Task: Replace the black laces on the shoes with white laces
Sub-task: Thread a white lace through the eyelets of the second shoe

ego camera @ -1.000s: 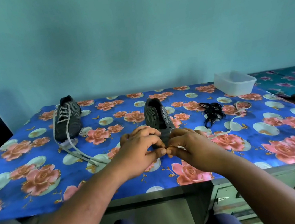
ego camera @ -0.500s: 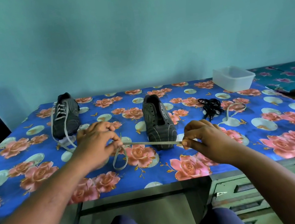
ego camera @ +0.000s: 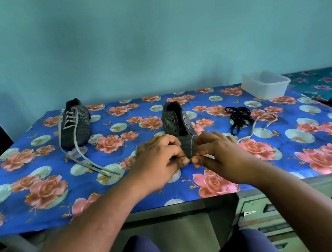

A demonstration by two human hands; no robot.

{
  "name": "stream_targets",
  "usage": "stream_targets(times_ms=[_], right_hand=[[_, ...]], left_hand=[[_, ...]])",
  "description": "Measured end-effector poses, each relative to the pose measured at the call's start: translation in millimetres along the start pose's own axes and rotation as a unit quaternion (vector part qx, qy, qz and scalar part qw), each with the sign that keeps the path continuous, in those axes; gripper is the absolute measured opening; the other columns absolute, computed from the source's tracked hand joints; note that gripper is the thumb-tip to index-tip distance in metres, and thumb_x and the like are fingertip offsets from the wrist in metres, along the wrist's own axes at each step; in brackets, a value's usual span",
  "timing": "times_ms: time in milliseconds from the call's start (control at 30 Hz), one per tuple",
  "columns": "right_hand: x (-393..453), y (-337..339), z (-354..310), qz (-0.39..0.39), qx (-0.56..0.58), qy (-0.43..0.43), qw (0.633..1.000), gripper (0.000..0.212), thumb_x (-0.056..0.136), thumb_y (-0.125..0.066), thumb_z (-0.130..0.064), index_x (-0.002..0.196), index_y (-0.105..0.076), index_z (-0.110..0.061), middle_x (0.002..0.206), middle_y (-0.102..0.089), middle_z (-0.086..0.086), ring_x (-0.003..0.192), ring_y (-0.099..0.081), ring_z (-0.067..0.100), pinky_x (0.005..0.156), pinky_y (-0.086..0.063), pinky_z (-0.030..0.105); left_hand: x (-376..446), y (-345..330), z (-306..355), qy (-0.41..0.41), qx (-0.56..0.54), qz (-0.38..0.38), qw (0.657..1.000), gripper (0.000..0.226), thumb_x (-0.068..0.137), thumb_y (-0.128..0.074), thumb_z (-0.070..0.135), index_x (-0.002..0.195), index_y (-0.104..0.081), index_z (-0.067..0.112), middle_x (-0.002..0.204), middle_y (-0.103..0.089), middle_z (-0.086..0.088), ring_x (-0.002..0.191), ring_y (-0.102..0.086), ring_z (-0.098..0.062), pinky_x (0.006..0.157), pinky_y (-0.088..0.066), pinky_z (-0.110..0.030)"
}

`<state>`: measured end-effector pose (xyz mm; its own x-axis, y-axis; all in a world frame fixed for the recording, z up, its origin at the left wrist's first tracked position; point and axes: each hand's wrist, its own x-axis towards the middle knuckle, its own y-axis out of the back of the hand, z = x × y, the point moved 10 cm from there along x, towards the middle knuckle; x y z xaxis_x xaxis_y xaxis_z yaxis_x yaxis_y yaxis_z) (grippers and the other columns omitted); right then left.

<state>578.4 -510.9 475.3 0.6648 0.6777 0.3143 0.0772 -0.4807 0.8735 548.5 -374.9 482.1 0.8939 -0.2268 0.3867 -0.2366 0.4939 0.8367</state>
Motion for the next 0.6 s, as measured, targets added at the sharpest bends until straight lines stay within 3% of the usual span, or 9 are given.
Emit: stream_targets(times_ms=[100,200,300,400,467,533,600], right_hand=[[-1.7,-1.0,-1.6,-0.009,-0.008,0.003,1.0,0.027,0.099,-0.05,-0.058,0.089,-0.067,-0.04,0.11,-0.048,-0.022,0.111,-0.044,0.01,0.092,-0.038,0.045],[-6.1,5.3,8.7,-0.003,-0.028,-0.018,0.999,0.026,0.1,-0.052,-0.057,0.087,-0.067,-0.04,0.108,-0.048,-0.021,0.109,-0.041,0.007,0.093,-0.034,0.043],[-16.2,12.9,31.6,-0.005,-0.028,-0.057,0.998,0.033,0.093,-0.039,-0.07,0.083,-0.062,-0.049,0.107,-0.048,-0.021,0.109,-0.042,0.01,0.096,-0.036,0.046],[-26.0,14.9,47.9,-0.014,-0.03,-0.084,0.996,0.032,0.087,-0.036,-0.073,0.082,-0.059,-0.052,0.108,-0.048,-0.022,0.11,-0.041,0.01,0.096,-0.036,0.047],[-27.3,13.8,48.5,-0.019,-0.036,-0.089,0.995,0.032,0.087,-0.035,-0.073,0.081,-0.058,-0.052,0.109,-0.047,-0.023,0.111,-0.04,0.009,0.096,-0.035,0.046],[-25.4,12.3,45.2,-0.018,-0.035,-0.084,0.996,0.033,0.089,-0.036,-0.072,0.081,-0.059,-0.051,0.108,-0.047,-0.023,0.111,-0.04,0.01,0.096,-0.034,0.045],[-22.7,12.2,39.2,-0.012,-0.027,-0.073,0.997,0.036,0.09,-0.035,-0.073,0.083,-0.061,-0.049,0.108,-0.046,-0.023,0.111,-0.041,0.012,0.098,-0.033,0.044]], left_hand=[[-3.6,9.4,-5.4,-0.003,0.045,0.02,0.999,0.016,0.092,-0.067,0.049,0.086,-0.072,0.035,0.124,-0.053,0.016,0.122,-0.044,-0.011,0.106,-0.031,-0.054],[-9.5,25.3,-22.1,-0.003,0.091,0.05,0.995,0.021,0.092,-0.063,0.051,0.084,-0.074,0.034,0.124,-0.055,0.012,0.122,-0.047,-0.017,0.101,-0.033,-0.054],[-18.5,44.0,-64.5,0.044,0.138,0.047,0.988,0.027,0.089,-0.058,0.055,0.084,-0.075,0.034,0.124,-0.058,0.009,0.122,-0.052,-0.021,0.1,-0.035,-0.057],[-30.8,60.0,-104.1,0.097,0.166,0.04,0.981,0.015,0.086,-0.069,0.049,0.083,-0.075,0.036,0.121,-0.059,0.01,0.12,-0.055,-0.025,0.097,-0.038,-0.059],[-30.6,58.4,-108.9,0.109,0.182,0.018,0.977,0.012,0.087,-0.071,0.048,0.086,-0.076,0.037,0.125,-0.058,0.012,0.128,-0.049,-0.022,0.103,-0.032,-0.059],[-25.6,49.0,-97.5,0.097,0.216,-0.018,0.972,0.025,0.091,-0.062,0.056,0.1,-0.076,0.038,0.143,-0.053,0.012,0.142,-0.038,-0.019,0.112,-0.021,-0.06],[-19.3,37.9,-74.1,0.081,0.212,-0.048,0.973,0.062,0.089,-0.037,0.074,0.129,-0.067,0.038,0.161,-0.035,0.011,0.152,-0.024,-0.018,0.118,-0.013,-0.064]])
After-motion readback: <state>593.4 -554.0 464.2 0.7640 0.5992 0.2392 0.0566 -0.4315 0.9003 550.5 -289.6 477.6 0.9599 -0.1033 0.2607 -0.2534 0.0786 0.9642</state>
